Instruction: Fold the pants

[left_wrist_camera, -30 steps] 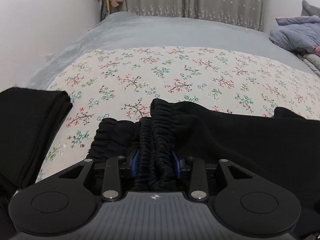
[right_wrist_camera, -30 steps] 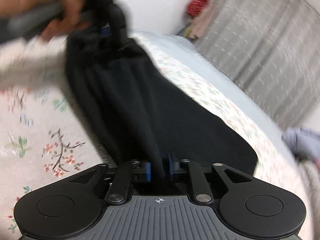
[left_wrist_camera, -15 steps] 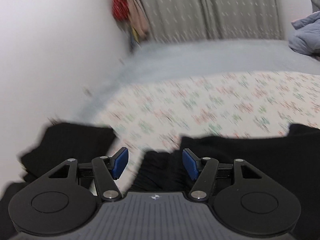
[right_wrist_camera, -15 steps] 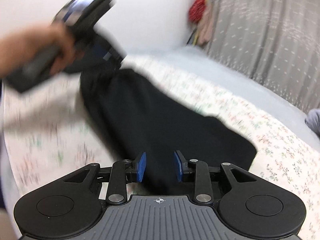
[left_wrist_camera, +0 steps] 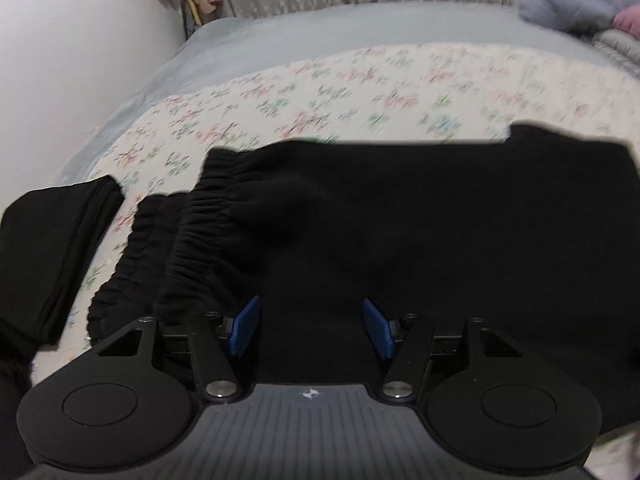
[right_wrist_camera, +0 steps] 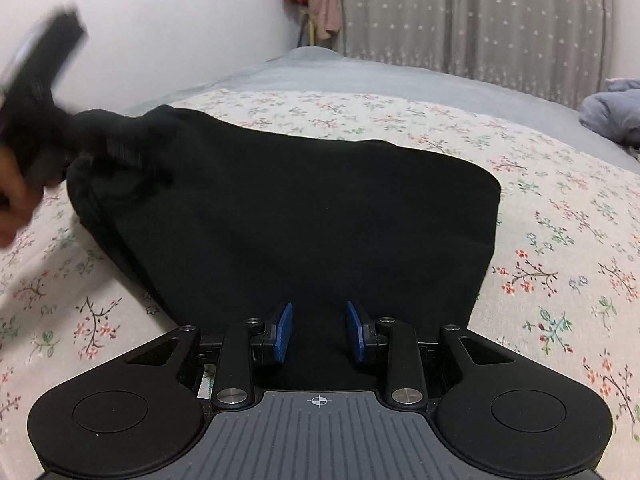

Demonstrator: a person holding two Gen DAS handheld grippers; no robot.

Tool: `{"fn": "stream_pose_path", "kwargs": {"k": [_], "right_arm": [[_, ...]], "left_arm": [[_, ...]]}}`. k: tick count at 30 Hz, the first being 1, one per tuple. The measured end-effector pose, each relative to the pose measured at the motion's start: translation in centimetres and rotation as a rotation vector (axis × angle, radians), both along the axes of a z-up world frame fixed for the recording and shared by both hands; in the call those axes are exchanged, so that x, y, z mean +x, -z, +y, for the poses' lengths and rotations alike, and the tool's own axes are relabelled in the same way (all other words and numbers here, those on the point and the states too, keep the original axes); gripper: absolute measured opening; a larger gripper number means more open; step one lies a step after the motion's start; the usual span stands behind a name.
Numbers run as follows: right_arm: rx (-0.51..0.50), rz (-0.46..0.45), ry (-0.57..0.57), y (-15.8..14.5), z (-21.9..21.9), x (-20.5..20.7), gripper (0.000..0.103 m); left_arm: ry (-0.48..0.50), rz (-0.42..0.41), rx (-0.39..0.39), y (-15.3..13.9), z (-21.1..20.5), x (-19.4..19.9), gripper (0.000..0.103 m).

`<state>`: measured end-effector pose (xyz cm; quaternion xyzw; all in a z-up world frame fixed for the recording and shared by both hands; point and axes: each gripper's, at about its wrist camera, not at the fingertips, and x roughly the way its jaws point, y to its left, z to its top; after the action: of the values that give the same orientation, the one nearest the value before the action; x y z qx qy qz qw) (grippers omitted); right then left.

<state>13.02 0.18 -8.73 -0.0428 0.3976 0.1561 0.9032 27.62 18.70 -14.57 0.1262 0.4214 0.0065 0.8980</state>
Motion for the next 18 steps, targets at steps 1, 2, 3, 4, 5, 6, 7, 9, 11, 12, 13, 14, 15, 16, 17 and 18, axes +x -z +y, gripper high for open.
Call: {"fn": "stream_pose_path", "kwargs": {"k": [1,2,3,4,5,6,7,9,11,12,13,14,15,16,17,18], "right_arm": [[-0.019,-0.002,-0.014,-0.2,0.2,0.0,0.030],[-0.024,0.001,-0.022,-0.4,0.3,0.0,0.030],[-0.021,0.008,-0.024,-0.6,0.4,0.1,0.030],[-0.008,0.012,-0.016,-1.0,0.2,0.0,0.030],[0.011,0.010,-0.005,-1.4,-0.1,-0.1,0.030],[0.024,0.009,0.008,-1.6,-0.6,-0.2,0.030],[0.032,0.014,0.020,-1.5,-0.9,-0.4,0.030],[0.020,0.018,0.018,-0.5,-0.6,-0.5,0.030],[-0.017,0.001,0.002,0.0,-0.1,-0.8,0.030],[-0.031,0.003,-0.003,-0.1,0.1,-0.7,0.030],[-0.044,0.013,-0.012,-0.3,0.2,-0.5,0.030],[-0.048,0.027,-0.020,-0.6,0.2,-0.3,0.030],[-0.045,0.038,-0.021,-1.1,0.1,-0.3,0.030],[-0.030,0.031,-0.019,-1.7,-0.3,-0.4,0.030],[-0.014,0.011,-0.012,-2.3,-0.6,-0.6,0.030],[-0.005,-0.004,0.000,-2.6,-0.8,-0.8,0.030]], "left_arm": [[-0.004,0.002,-0.009,0.0,0.5,0.1,0.075],[-0.013,0.005,-0.022,-0.3,1.0,0.0,0.072],[-0.025,0.005,-0.027,-0.6,1.6,-0.1,0.068],[-0.032,0.001,-0.021,-0.9,1.7,-0.2,0.066],[-0.037,-0.009,-0.013,-1.1,1.9,-0.3,0.064],[-0.035,-0.019,-0.010,-1.3,2.0,-0.4,0.064],[-0.035,-0.019,-0.011,-1.1,1.7,-0.4,0.064],[-0.029,-0.006,-0.002,-0.3,1.6,0.0,0.064],[-0.013,-0.004,0.034,0.2,1.1,0.0,0.065],[-0.011,-0.007,0.048,0.2,1.0,0.0,0.065],[-0.014,-0.010,0.050,0.1,0.8,0.0,0.064],[-0.015,-0.023,0.033,-0.3,0.8,-0.1,0.064],[-0.008,-0.043,0.009,-0.9,0.7,-0.4,0.064],[0.008,-0.071,-0.013,-1.7,0.5,-0.9,0.065],[0.033,-0.104,-0.026,-2.4,0.3,-1.4,0.066],[0.054,-0.126,-0.028,-2.7,0.0,-1.7,0.068]]}}
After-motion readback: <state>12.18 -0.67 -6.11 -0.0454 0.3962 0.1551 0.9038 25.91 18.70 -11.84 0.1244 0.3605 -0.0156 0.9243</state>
